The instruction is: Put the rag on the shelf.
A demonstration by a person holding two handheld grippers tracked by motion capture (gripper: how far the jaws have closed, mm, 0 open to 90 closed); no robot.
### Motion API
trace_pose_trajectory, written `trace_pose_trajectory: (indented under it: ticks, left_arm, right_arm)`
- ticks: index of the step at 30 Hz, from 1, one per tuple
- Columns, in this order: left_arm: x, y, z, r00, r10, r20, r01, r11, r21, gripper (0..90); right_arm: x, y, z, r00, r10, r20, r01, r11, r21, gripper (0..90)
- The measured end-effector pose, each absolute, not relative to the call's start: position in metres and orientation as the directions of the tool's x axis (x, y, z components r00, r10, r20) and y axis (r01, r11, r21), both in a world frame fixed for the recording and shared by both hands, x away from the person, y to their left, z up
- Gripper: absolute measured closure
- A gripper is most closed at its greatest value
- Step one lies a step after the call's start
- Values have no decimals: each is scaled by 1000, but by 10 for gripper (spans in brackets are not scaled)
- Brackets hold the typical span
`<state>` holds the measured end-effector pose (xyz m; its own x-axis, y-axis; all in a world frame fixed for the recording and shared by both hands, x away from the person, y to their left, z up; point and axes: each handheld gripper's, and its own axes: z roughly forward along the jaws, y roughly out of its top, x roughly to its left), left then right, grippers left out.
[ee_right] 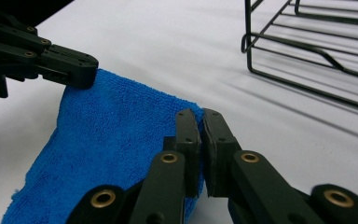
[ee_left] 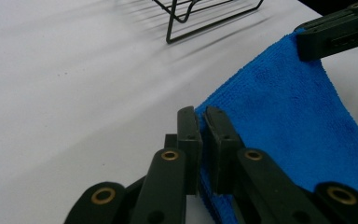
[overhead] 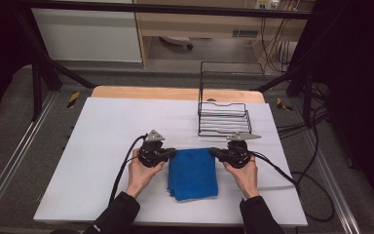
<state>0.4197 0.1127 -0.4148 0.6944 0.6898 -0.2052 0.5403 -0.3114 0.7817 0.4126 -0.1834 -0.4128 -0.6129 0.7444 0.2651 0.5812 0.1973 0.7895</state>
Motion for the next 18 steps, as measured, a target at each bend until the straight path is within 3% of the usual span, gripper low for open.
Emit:
trace_pose_trajectory:
  ticks: [18]
  left_arm:
    - [407,113,-386,719,670,-184,473,-279,836,852]
  right_arm:
    - [403,-189,-392,-619,751,229,508,160,847,868]
